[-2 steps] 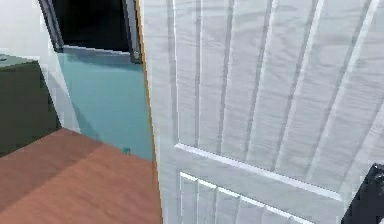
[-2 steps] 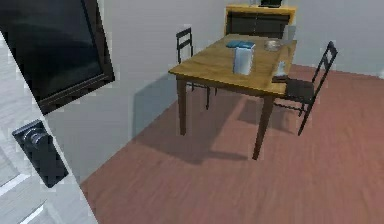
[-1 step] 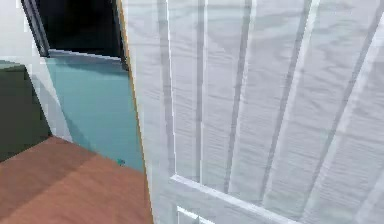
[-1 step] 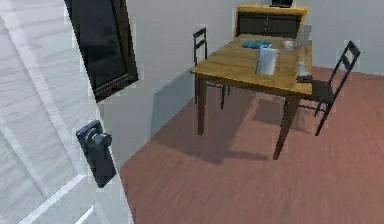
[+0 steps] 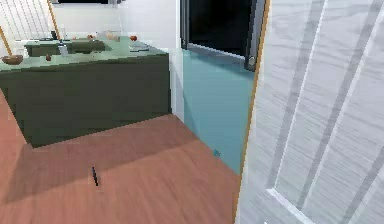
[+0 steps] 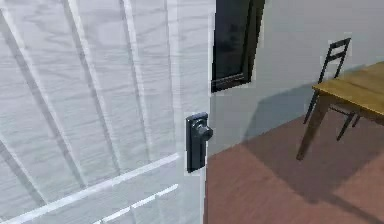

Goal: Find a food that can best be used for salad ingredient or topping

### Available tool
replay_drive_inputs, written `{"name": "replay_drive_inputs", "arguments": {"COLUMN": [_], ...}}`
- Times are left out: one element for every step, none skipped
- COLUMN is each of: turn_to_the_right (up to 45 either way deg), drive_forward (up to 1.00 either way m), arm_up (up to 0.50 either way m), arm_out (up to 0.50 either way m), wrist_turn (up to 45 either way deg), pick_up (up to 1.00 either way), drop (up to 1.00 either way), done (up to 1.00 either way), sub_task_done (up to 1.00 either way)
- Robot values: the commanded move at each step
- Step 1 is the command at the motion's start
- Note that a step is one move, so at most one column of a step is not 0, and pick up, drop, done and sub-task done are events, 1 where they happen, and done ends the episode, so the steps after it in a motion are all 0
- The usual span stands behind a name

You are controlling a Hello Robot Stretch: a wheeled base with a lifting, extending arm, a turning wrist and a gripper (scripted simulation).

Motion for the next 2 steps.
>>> {"name": "replay_drive_inputs", "arguments": {"turn_to_the_right": [0.0, -27.0], "drive_forward": [0.3, 0.0], "arm_up": [0.0, 0.0], "arm_out": [0.0, 0.0], "wrist_turn": [0.0, 0.0], "pick_up": [0.0, 0.0], "drop": [0.0, 0.0], "done": [0.0, 0.0], "sub_task_done": [0.0, 0.0]}}
